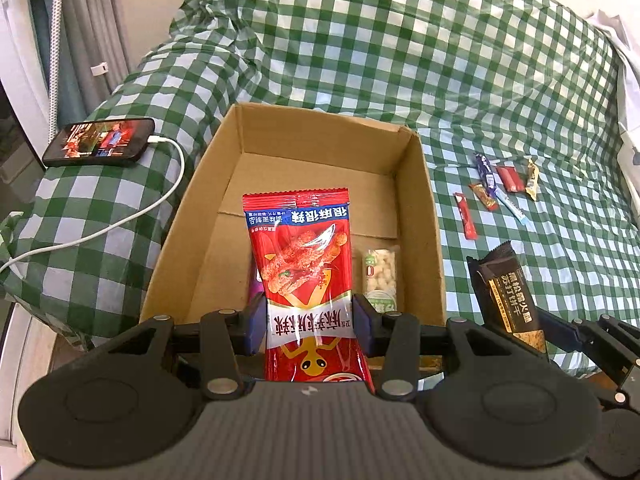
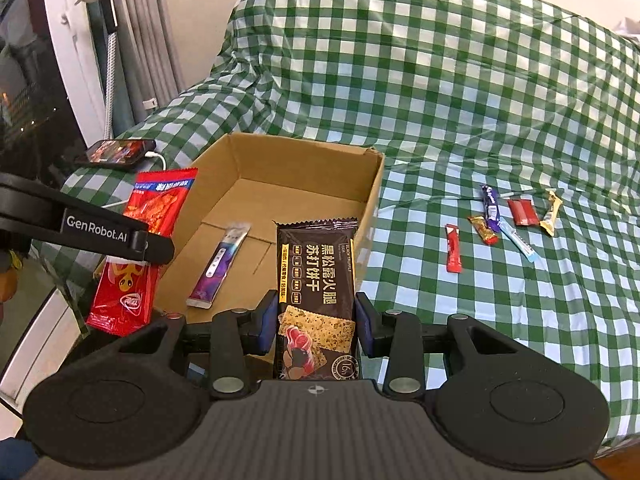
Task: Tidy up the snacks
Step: 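Carry the red bag and biscuit pack in both tools over the box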
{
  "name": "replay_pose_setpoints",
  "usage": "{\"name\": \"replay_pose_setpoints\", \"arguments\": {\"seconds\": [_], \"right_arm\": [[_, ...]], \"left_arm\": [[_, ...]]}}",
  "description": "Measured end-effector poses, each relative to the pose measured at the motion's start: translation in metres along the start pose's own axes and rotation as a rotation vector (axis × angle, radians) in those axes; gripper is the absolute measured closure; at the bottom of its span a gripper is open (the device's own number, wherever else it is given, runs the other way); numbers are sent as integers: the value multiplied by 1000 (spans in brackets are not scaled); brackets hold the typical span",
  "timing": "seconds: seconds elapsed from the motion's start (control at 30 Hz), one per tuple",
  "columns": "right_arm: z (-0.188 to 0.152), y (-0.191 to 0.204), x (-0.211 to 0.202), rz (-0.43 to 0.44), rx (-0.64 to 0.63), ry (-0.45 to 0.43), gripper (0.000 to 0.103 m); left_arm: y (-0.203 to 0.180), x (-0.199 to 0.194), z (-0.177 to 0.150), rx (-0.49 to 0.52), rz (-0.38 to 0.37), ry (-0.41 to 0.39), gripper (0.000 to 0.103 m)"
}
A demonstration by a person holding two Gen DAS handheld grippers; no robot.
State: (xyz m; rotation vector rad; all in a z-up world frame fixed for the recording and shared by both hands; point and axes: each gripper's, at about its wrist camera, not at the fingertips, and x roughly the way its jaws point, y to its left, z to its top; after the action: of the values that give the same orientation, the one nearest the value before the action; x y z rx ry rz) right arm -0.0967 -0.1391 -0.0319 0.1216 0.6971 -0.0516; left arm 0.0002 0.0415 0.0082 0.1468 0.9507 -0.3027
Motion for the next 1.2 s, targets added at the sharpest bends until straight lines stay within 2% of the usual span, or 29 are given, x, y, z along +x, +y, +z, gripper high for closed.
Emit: {"name": "replay_pose_setpoints", "arguments": {"seconds": [0.43,1.2], "right_arm": [[15,10,25,16,-24,22,62],[43,25,130,57,-25,116,62]], "left_arm": [[4,26,6,4,14,48,54],[24,121,39,10,39,172,54]]}}
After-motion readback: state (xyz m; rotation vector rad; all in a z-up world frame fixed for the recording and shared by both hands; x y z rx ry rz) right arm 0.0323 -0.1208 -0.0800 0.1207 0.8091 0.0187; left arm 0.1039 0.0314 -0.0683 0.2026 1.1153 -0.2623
